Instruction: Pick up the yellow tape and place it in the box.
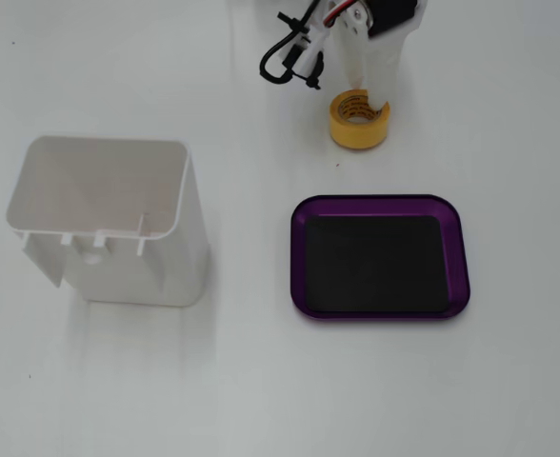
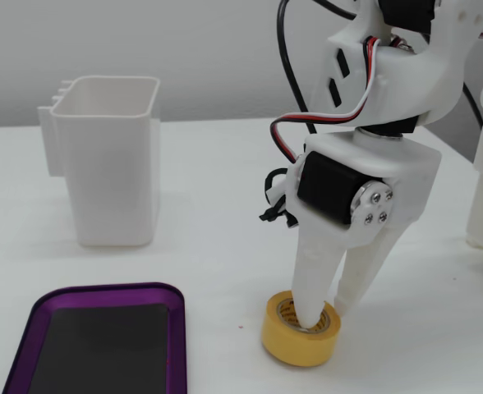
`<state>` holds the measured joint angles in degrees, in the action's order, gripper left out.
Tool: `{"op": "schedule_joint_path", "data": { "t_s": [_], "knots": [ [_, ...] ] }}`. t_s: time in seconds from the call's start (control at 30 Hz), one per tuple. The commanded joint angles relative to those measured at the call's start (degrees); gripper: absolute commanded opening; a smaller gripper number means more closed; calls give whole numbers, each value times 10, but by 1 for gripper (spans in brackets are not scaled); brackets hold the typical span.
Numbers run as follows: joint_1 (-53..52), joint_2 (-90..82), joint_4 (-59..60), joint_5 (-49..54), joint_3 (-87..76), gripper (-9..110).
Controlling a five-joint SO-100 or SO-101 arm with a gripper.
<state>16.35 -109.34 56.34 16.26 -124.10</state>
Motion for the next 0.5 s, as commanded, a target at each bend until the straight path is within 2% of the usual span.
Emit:
{"op": "schedule_joint_path", "data": {
  "t_s": [0.0, 0.47],
  "knots": [
    [7, -9, 25, 3, 10, 10],
    [6, -4, 20, 5, 9, 10]
  ]
}}
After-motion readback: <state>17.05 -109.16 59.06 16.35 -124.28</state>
